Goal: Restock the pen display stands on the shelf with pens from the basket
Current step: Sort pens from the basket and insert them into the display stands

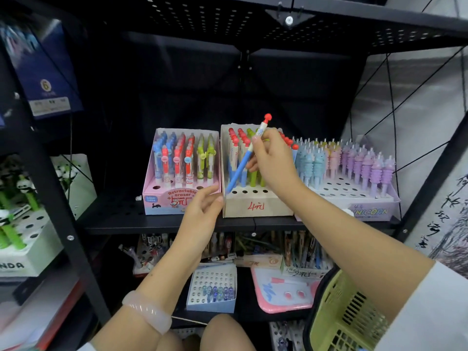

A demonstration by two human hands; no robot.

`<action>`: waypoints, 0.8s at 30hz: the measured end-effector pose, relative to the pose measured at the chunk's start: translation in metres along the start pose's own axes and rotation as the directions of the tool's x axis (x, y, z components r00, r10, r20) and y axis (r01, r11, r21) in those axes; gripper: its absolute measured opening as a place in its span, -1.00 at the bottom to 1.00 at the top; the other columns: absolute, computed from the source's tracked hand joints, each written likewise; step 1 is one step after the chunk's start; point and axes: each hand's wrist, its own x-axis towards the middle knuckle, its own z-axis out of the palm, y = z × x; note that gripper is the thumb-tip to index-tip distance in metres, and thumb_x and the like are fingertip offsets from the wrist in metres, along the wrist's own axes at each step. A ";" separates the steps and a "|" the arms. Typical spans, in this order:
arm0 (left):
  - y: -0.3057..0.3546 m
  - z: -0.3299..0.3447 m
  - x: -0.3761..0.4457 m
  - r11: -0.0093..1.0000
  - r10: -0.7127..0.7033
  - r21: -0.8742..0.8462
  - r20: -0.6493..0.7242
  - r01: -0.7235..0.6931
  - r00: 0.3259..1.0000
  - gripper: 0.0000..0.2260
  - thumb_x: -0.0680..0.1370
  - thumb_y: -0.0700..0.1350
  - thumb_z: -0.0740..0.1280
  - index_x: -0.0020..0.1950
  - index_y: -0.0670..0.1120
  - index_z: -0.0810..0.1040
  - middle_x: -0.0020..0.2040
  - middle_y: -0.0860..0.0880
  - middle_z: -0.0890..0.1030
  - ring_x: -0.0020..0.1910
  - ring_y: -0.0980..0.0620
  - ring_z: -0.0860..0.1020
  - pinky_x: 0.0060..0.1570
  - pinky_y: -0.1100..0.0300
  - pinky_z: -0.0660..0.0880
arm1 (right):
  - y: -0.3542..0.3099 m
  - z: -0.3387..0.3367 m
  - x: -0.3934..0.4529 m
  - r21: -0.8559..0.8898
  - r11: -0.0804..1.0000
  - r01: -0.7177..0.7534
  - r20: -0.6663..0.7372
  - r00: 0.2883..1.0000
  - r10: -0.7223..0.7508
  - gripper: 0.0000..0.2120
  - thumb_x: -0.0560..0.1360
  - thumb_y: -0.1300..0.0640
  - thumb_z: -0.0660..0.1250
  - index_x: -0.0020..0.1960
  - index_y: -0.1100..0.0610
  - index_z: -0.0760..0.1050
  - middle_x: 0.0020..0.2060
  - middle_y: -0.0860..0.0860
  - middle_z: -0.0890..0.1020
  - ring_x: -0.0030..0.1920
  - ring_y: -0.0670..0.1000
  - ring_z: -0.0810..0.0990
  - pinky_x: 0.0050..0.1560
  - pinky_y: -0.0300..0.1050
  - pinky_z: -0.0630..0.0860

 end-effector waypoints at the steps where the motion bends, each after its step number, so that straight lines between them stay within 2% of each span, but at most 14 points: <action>1: -0.001 -0.002 -0.001 1.000 -0.012 0.008 -0.004 0.012 1.000 -0.81 0.61 -0.11 0.20 0.17 0.13 0.42 0.09 0.18 0.52 0.12 0.26 0.47 0.25 0.14 0.39 | 0.001 -0.001 0.004 -0.081 0.996 0.034 -0.007 0.999 -0.035 -0.81 0.62 0.12 0.11 -0.18 0.00 0.28 -0.33 0.01 0.54 -0.43 -0.16 0.54 -0.35 -0.18 0.54; 5: -0.003 -0.006 -0.004 0.999 -0.043 -0.009 -0.007 0.043 0.999 -0.80 0.60 -0.16 0.21 0.12 0.14 0.44 0.10 0.15 0.55 0.12 0.24 0.49 0.25 0.13 0.41 | 0.013 0.006 0.001 -0.242 0.969 0.054 0.111 0.993 -0.028 -0.87 0.62 0.13 0.12 -0.12 0.06 0.30 -0.28 0.06 0.55 -0.37 -0.09 0.55 -0.24 -0.07 0.58; 9: -0.002 -0.007 -0.006 0.999 -0.048 -0.010 -0.010 0.048 0.999 -0.82 0.59 -0.19 0.22 0.09 0.09 0.47 0.08 0.09 0.57 0.13 0.16 0.52 0.21 0.14 0.44 | 0.019 0.012 -0.002 -0.346 0.937 0.053 0.178 0.984 0.010 -0.87 0.62 0.10 0.13 -0.08 0.13 0.32 -0.30 0.01 0.55 -0.37 -0.13 0.56 -0.25 -0.11 0.60; 13: 0.000 0.000 -0.012 0.999 -0.034 -0.019 0.031 0.035 0.999 -0.83 0.59 -0.21 0.21 0.04 0.05 0.50 0.05 0.09 0.59 0.11 0.16 0.53 0.13 0.21 0.46 | 0.019 0.014 -0.005 -0.530 0.843 0.091 0.340 0.933 0.114 -0.84 0.59 0.09 0.19 -0.04 0.19 0.42 -0.19 0.14 0.63 -0.25 0.06 0.59 -0.24 -0.08 0.52; 16: -0.001 0.014 -0.018 0.999 -0.030 -0.017 0.085 0.031 0.996 -0.81 0.59 -0.22 0.19 0.02 0.03 0.53 0.04 0.06 0.61 0.06 0.17 0.56 0.03 0.28 0.48 | 0.022 0.003 -0.015 -0.515 0.856 0.043 0.341 0.927 0.159 -0.76 0.57 0.06 0.24 0.13 0.19 0.48 -0.13 0.08 0.61 -0.16 0.03 0.55 -0.13 -0.10 0.50; 19: -0.006 0.038 -0.025 0.999 -0.053 -0.003 0.170 0.054 0.984 -0.80 0.60 -0.22 0.17 0.01 0.03 0.53 0.02 0.06 0.62 0.02 0.17 0.59 0.02 0.28 0.50 | 0.023 -0.024 -0.031 -0.453 0.890 0.049 0.356 0.925 0.130 -0.79 0.57 0.08 0.24 0.14 0.15 0.50 -0.14 -0.01 0.58 -0.15 -0.05 0.55 -0.04 -0.10 0.54; 22: -0.015 0.073 -0.035 0.997 -0.065 0.057 0.298 0.050 0.953 -0.79 0.60 -0.22 0.17 0.00 0.06 0.52 0.01 0.10 0.61 0.01 0.19 0.58 0.04 0.26 0.50 | 0.028 -0.068 -0.057 -0.409 0.909 0.074 0.377 0.921 0.095 -0.85 0.57 0.12 0.23 0.07 0.12 0.53 -0.20 -0.09 0.58 -0.21 -0.13 0.55 -0.13 -0.26 0.52; 24: -0.025 0.098 -0.045 0.993 -0.063 0.116 0.401 0.017 0.914 -0.79 0.60 -0.23 0.18 -0.03 0.06 0.52 0.00 0.09 0.60 0.03 0.16 0.58 0.07 0.23 0.50 | 0.043 -0.105 -0.080 -0.386 0.923 -0.006 0.374 0.913 0.162 -0.89 0.57 0.14 0.23 0.01 0.09 0.53 -0.26 -0.10 0.60 -0.32 -0.22 0.56 -0.25 -0.37 0.50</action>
